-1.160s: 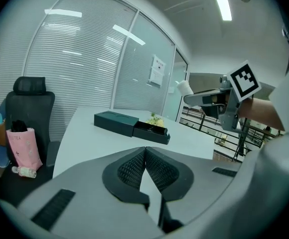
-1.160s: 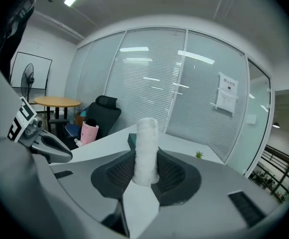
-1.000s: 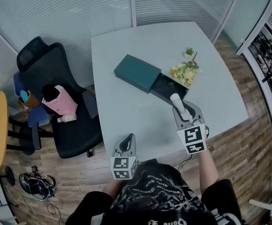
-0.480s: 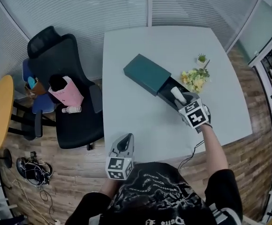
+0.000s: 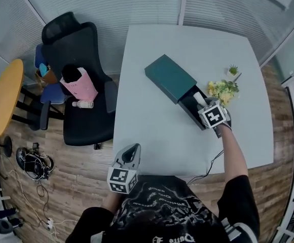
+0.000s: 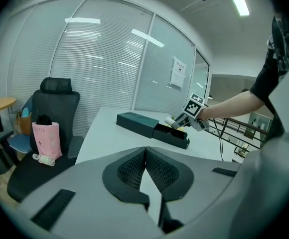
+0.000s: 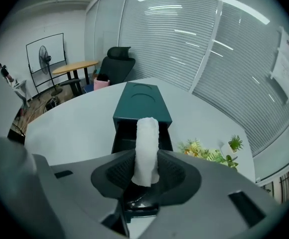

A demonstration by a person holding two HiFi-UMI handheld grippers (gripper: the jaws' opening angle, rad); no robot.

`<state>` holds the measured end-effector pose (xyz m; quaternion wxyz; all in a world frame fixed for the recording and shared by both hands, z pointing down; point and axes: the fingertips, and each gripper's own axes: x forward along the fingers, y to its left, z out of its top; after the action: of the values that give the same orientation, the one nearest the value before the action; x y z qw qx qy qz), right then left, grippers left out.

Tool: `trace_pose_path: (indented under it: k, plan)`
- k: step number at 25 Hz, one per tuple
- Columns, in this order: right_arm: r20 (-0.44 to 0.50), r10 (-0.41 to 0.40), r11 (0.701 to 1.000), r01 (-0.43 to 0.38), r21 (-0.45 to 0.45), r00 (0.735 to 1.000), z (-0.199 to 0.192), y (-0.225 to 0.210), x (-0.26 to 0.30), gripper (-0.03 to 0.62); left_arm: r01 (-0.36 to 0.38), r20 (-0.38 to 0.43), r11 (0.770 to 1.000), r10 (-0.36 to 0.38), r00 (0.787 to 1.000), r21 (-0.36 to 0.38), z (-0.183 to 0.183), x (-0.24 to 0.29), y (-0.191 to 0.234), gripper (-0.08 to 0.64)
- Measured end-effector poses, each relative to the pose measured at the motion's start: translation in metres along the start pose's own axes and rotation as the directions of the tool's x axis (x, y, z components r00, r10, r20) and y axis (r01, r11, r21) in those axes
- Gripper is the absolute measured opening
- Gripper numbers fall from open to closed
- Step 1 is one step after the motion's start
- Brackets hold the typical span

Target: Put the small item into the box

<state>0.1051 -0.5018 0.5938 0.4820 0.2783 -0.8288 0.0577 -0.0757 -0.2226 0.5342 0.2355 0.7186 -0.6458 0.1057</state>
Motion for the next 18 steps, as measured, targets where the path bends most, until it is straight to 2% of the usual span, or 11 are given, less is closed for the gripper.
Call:
trace_pose_path:
  k: [5,8,13,14,16,17,18]
  plan:
    - [-0.113,0.107,0.994,-0.103,0.045,0.988,-0.017,0.009,0.031,0.14,-0.044,-0.027,0.999,0.044,0.999,-0.011,-0.007,-0.005,0.005,0.018]
    - [-0.135,0.166,0.985,-0.159,0.061,0.977,-0.018,0.018,0.044,0.14,-0.05,-0.031,0.998,0.049,0.998,-0.044,-0.011,-0.009,0.008,0.018]
    - [-0.157,0.257,0.966,-0.256,0.026,0.954,-0.018,0.037,0.062,0.143,-0.095,-0.041,0.993,0.093,0.995,-0.07,-0.016,-0.016,0.016,0.018]
    - [-0.157,0.246,0.969,-0.247,0.015,0.957,-0.017,0.036,0.065,0.143,-0.105,-0.044,0.992,0.103,0.994,-0.069,-0.016,-0.017,0.017,0.018]
    - [-0.168,0.131,0.988,-0.143,-0.056,0.977,-0.014,0.014,0.068,0.143,-0.121,-0.052,0.99,0.117,0.992,-0.069,-0.017,-0.02,0.018,0.018]
    - [-0.198,0.074,0.992,-0.092,-0.082,0.977,-0.019,0.002,0.068,0.144,-0.125,-0.058,0.99,0.121,0.991,-0.071,-0.019,-0.021,0.018,0.018]
    - [-0.231,0.066,0.993,-0.086,-0.076,0.971,-0.026,0.0,0.068,0.144,-0.128,-0.064,0.989,0.123,0.99,-0.075,-0.02,-0.023,0.018,0.018]
